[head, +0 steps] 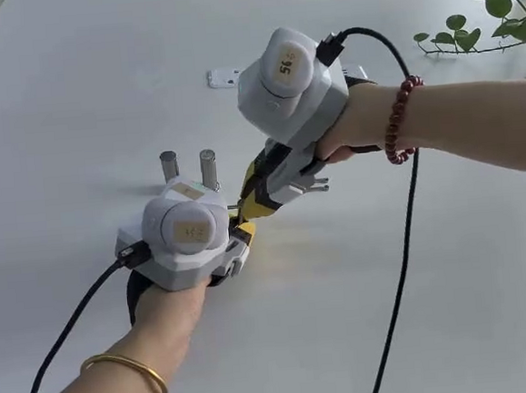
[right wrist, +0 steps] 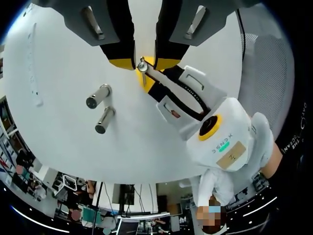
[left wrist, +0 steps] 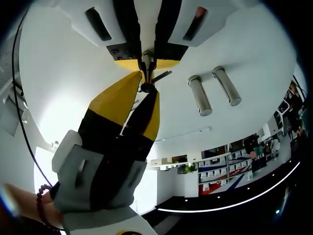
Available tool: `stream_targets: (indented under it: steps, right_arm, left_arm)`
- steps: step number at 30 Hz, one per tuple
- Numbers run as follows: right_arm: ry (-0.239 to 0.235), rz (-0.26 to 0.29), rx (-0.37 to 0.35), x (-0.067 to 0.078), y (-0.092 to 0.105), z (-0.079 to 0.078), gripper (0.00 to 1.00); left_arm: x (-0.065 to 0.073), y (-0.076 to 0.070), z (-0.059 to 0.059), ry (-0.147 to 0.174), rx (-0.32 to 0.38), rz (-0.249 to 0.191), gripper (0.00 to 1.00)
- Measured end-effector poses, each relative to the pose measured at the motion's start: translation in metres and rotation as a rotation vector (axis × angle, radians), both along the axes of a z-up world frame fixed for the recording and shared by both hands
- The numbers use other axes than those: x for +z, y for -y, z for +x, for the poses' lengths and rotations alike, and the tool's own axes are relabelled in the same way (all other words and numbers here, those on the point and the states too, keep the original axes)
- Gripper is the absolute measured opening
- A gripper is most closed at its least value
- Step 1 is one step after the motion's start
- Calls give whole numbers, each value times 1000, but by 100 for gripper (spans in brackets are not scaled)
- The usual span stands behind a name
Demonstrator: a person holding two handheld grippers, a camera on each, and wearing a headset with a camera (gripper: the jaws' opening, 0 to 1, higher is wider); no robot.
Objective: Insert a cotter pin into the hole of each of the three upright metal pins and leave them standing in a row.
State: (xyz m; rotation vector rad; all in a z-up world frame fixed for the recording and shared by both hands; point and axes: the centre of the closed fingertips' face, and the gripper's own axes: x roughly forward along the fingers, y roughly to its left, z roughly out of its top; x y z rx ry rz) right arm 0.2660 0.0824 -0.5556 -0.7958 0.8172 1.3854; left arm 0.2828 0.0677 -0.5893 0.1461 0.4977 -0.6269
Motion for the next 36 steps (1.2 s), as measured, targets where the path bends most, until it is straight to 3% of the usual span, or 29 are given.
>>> stream_targets:
  steps: [7,21,36]
  right_arm:
    - [23,-6,26,-3,-3,1,5]
    - [7,-4,17,1,-11,0,4]
    - [16,24,53,3,-47,9,4]
  left_arm:
    - [0,0,0,-1,2,-1,7]
    - [0,-7,0,-18,12,-7,7]
    - [2,-44,9,-23,60,11,7]
